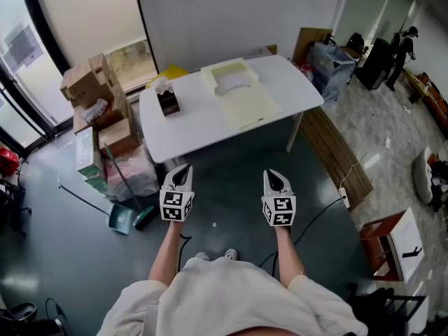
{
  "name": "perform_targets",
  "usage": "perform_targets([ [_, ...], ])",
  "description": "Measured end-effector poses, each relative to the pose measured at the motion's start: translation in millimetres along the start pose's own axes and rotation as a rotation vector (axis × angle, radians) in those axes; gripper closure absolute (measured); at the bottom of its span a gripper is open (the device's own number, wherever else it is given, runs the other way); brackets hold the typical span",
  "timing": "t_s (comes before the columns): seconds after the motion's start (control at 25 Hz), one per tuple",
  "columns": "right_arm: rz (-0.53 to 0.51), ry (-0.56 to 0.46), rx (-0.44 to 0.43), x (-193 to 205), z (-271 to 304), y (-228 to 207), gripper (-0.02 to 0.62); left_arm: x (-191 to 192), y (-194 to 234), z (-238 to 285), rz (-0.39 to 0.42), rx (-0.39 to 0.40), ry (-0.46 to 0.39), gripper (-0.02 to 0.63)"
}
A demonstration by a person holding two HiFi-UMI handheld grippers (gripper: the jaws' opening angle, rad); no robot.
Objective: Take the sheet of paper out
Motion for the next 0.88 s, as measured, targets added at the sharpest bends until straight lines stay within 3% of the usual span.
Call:
perform_targets([
  [0.44, -0.001, 0.013, -0.014, 5.9, 15.3, -27.0, 0.595, 2.6, -11.3, 24.9, -0.011, -0.018, 0.012, 0.601],
  [0.88, -0.003, 0.028, 0.010, 10.0, 55.3, -54.3, 0.595, 0.9, -2.9, 87.7, -0.015, 0.018, 0.002, 0.601],
])
Point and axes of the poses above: the fingertips, and each gripper's own axes: z forward along the fingers, y to its left, x out of its underside, the point moved 9 cm from there along -z, backward along the fingers, and after that the axes turned 2 degrees about -x, right-handed, at the moved point
